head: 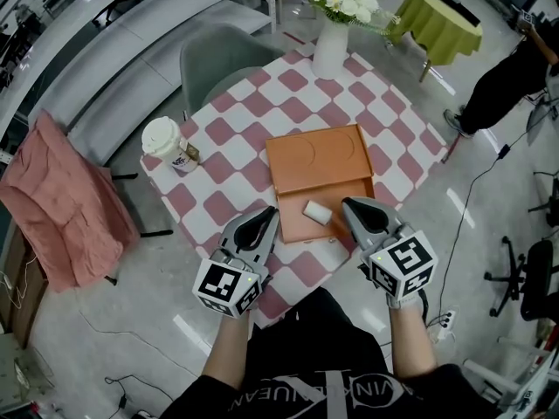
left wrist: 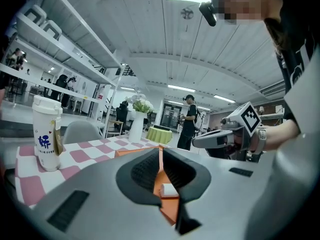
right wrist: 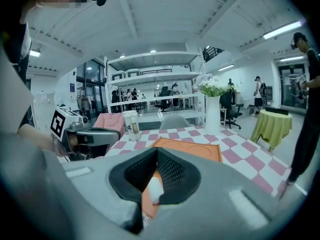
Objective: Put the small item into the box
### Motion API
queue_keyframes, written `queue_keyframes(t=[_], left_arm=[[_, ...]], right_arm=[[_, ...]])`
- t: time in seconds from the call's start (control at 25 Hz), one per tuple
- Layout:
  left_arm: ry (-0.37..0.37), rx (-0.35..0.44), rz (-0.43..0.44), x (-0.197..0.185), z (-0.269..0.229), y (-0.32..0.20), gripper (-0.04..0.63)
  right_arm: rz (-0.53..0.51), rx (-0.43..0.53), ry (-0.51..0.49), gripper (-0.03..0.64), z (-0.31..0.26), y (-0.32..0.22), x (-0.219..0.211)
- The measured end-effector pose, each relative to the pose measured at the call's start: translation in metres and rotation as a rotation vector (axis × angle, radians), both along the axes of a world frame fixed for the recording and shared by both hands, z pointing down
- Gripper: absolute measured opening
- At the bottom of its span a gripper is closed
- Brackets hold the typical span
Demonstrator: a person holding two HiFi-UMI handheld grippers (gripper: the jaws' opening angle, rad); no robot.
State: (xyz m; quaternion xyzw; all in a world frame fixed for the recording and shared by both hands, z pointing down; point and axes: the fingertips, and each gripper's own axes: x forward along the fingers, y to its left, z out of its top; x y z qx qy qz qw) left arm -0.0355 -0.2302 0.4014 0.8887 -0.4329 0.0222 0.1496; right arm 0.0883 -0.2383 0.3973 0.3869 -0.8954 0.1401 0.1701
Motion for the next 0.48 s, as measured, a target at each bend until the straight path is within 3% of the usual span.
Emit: queue_keyframes(t=[0.48], left_arm=[[0.011,0.036,-0.007,0.002,-0.020,-0.011,0.026]], right_arm=[[0.019,0.042,-0.049,0.006,-0.023,-0.006,0.005]])
